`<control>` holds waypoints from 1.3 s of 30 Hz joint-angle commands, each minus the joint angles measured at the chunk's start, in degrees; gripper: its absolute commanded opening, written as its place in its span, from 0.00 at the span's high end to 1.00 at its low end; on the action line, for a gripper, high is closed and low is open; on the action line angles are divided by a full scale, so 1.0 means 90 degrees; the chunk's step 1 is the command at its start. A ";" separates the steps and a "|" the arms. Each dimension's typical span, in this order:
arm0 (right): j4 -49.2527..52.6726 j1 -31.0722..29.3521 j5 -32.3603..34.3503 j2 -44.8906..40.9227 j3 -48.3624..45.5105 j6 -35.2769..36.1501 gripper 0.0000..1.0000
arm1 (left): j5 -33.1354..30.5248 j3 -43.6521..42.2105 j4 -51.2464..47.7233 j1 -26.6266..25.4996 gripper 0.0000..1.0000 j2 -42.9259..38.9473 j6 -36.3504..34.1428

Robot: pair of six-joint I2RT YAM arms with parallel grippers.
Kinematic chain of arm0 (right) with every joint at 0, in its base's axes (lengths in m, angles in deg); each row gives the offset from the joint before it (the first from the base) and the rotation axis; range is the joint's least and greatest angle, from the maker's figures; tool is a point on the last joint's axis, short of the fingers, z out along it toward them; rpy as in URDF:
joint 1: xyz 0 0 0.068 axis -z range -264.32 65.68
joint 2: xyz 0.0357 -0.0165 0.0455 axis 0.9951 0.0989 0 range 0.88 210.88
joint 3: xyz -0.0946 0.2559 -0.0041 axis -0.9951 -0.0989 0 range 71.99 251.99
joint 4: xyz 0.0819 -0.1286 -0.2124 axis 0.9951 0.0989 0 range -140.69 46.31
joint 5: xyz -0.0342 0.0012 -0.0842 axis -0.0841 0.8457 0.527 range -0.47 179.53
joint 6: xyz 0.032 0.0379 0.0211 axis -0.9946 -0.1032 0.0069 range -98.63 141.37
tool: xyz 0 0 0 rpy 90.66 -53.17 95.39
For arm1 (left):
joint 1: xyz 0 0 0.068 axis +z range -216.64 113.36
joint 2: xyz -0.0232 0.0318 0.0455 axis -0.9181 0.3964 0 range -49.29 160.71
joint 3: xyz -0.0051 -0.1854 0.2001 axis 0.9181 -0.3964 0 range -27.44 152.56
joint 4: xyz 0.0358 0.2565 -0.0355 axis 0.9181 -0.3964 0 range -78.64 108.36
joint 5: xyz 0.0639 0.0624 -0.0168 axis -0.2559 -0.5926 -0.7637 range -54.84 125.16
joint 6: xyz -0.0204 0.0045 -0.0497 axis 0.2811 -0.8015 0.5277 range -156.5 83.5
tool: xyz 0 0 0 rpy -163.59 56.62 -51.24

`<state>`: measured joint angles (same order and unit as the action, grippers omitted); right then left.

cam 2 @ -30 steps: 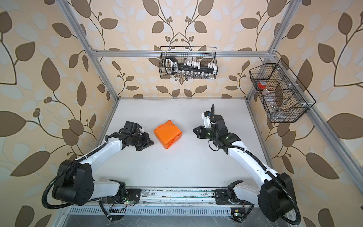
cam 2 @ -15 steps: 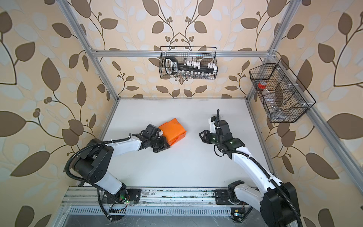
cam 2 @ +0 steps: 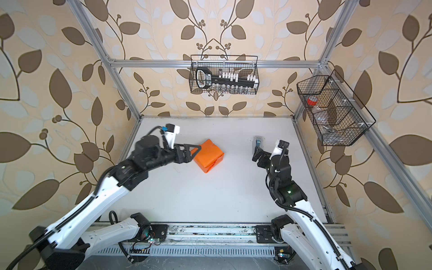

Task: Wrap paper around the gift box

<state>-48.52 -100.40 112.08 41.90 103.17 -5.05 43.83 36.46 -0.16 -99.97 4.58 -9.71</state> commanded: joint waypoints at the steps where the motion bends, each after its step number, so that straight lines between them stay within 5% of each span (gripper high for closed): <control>1: -0.1120 0.0262 0.1450 0.0349 -0.0329 0.1129 0.00 | -0.2484 0.0233 -0.0709 0.0033 0.01 -0.0271 -0.0656; 5: -0.1366 0.0923 0.1607 0.1117 -0.0652 0.1391 0.00 | -0.3886 -0.0601 0.0528 0.0407 0.01 -0.0150 -0.1858; 9: -0.2345 0.0917 0.1437 0.1294 -0.1478 0.1727 0.00 | -0.3269 -0.2169 0.1244 0.2192 0.01 0.0079 -0.1108; 11: -0.2879 0.0932 0.1196 0.1431 -0.1824 0.1656 0.00 | -0.3301 -0.2959 0.1860 0.2582 0.01 0.0204 -0.1145; 16: -0.4345 0.0958 0.0702 0.2142 -0.2239 0.1808 0.00 | -0.3755 -0.4063 0.3315 0.2806 0.01 0.1106 -0.1411; 21: -0.5002 0.1200 0.0232 0.2749 -0.2073 0.2224 0.00 | -0.2932 -0.4827 0.5411 0.3234 0.01 0.2036 -0.1673; 26: -0.7431 0.1373 0.0053 0.3221 -0.3044 0.2436 0.00 | -0.2667 -0.4308 0.4623 0.3351 0.01 0.2295 -0.1717; 31: -0.6283 0.1401 -0.0592 0.3774 -0.2148 0.2675 0.00 | -0.2389 -0.4419 0.5787 0.3472 0.01 0.2726 -0.2603; 34: -0.7668 0.1412 -0.0381 0.4159 -0.2645 0.2612 0.00 | -0.2090 -0.4840 0.6877 0.3690 0.01 0.3255 -0.2427; 36: -0.6942 0.1444 -0.0376 0.3918 -0.2508 0.2456 0.00 | -0.2003 -0.4968 0.7629 0.3692 0.01 0.3676 -0.2590; 39: -0.6947 0.1444 -0.0367 0.3978 -0.2481 0.2469 0.00 | -0.2003 -0.4721 0.6937 0.3676 0.01 0.3593 -0.2527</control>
<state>-109.24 -87.55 109.17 78.13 80.81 16.48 24.31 -6.67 56.69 -66.96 37.52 -30.76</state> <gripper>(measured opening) 0.998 0.989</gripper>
